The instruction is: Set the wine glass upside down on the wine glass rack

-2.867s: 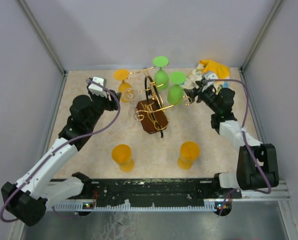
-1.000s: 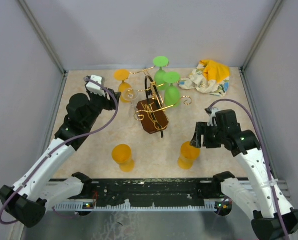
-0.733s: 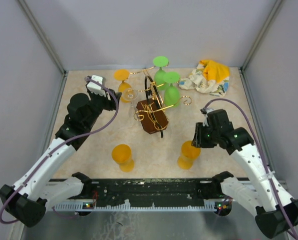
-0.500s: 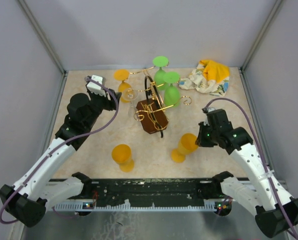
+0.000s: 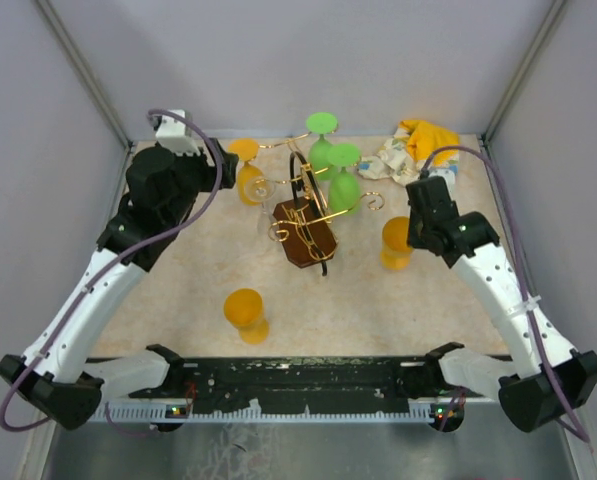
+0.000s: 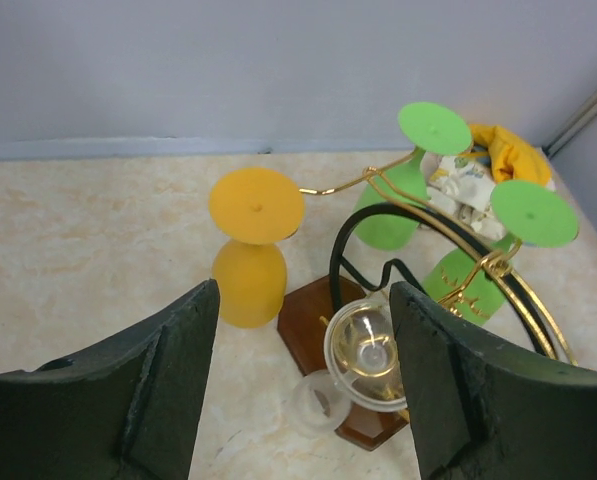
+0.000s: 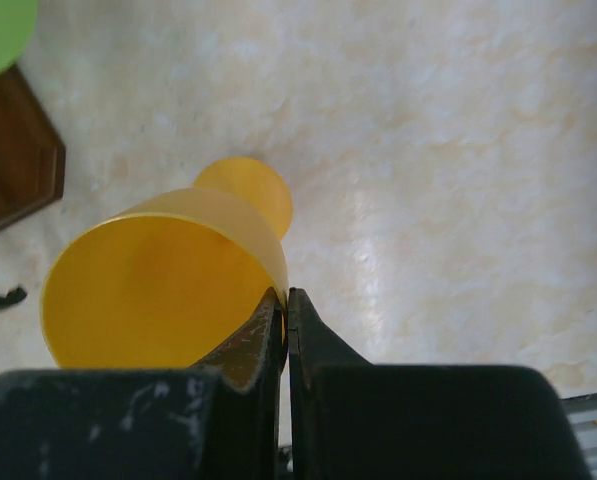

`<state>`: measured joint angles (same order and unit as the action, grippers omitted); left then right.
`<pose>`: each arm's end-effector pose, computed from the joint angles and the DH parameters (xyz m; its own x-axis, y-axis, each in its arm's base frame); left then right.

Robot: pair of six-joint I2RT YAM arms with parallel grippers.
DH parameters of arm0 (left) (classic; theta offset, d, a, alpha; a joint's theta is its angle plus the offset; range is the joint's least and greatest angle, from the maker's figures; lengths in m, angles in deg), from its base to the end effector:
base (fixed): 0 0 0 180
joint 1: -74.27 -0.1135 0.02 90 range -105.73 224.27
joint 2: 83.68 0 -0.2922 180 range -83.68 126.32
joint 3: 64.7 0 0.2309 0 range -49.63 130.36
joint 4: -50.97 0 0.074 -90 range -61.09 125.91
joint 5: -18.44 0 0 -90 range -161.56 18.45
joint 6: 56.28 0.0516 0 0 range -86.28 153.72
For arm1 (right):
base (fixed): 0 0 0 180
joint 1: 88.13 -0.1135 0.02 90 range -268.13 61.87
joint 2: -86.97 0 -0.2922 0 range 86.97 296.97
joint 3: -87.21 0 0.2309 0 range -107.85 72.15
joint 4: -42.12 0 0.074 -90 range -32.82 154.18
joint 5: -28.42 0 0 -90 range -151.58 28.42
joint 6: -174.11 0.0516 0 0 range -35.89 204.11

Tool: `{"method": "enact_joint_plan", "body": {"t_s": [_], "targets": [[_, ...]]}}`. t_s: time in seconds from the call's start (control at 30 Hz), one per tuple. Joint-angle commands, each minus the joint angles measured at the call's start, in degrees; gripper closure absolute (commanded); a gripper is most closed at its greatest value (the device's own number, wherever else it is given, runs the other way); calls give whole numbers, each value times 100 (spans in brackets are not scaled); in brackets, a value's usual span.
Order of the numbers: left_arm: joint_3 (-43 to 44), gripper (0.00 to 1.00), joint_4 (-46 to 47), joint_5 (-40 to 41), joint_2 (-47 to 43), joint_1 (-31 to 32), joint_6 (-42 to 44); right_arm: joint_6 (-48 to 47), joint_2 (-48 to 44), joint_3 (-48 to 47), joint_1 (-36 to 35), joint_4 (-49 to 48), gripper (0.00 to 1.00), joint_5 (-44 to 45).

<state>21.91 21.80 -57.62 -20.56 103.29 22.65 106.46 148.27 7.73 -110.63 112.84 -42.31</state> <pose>0.2011 -0.0974 0.4539 -0.1351 -0.1382 -0.9812 0.2397 0.9563 -0.1677 0.1670 0.0507 0.3444 -0.7451 0.0799 -0.6621 0.1163 0.9932 -0.0110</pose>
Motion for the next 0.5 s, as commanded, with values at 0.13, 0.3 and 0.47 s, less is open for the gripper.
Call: {"method": "enact_joint_plan", "body": {"t_s": [0.13, 0.3, 0.47], "targets": [[1041, 20, -837, -259, 400, -64, -988, -1032, 503, -1885, -18, -665, 100, 2648], [1006, 20, -686, -318, 439, -111, -2157, -2380, 541, -2270, -18, -2057, 100, 2963], [861, 19, -26, -568, 347, -140, -3215, -3816, 426, -2153, -71, -4132, 100, 2104]]}}
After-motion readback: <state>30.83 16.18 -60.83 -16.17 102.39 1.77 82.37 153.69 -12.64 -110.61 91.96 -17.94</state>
